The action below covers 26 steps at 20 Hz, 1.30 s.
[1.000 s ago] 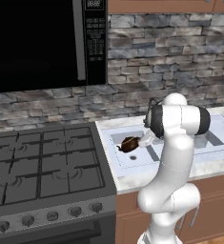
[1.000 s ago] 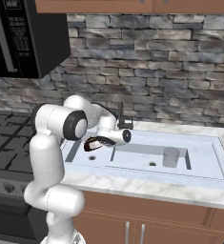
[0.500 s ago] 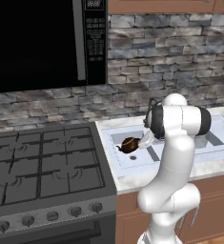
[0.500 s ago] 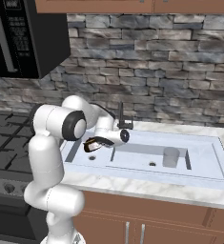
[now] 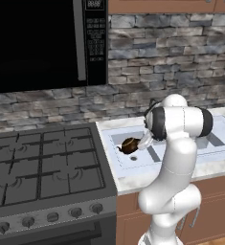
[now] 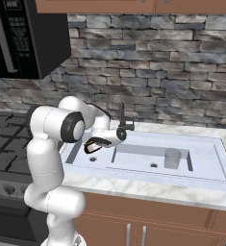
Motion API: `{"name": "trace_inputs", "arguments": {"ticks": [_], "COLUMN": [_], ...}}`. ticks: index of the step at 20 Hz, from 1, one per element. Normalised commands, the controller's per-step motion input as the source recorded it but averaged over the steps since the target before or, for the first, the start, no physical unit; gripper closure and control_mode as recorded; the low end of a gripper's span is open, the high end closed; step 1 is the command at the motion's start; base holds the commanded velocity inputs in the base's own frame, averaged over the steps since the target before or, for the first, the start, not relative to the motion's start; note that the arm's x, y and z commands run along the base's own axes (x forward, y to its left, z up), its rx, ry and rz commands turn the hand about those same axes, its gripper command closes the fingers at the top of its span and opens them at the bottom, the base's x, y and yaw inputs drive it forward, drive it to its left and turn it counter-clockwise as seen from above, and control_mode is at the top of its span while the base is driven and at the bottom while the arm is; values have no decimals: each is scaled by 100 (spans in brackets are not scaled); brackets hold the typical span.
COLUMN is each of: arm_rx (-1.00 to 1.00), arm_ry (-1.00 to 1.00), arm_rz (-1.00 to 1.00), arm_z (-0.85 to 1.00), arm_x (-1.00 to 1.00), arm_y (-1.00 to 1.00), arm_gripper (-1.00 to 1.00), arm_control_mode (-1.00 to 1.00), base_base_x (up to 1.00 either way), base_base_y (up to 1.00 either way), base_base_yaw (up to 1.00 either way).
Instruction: Place the teapot in the left basin and the glass cup in the right basin of the sink.
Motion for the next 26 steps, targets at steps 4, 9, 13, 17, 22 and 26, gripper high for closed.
{"name": "trace_inputs", "arguments": {"ticks": [4, 9, 13, 17, 22, 26], "arm_rx": [-8, -10, -8, -3, 0, 0], "arm_ry": [1, 2, 4, 4, 7, 13], "arm_rz": [0, 0, 0, 0, 0, 0], "arm_z": [-23, -31, -28, -20, -10, -18], "arm_x": [-21, -23, -15, -3, 3, 1], "arm_y": [8, 3, 5, 8, 8, 15], "arm_gripper": [100, 100, 100, 100, 100, 100], "arm_control_mode": [-100, -100, -100, -100, -100, -100], "base_base_x": [0, 0, 0, 0, 0, 0], "base_base_y": [0, 0, 0, 0, 0, 0], "base_base_yaw": [0, 0, 0, 0, 0, 0]}}
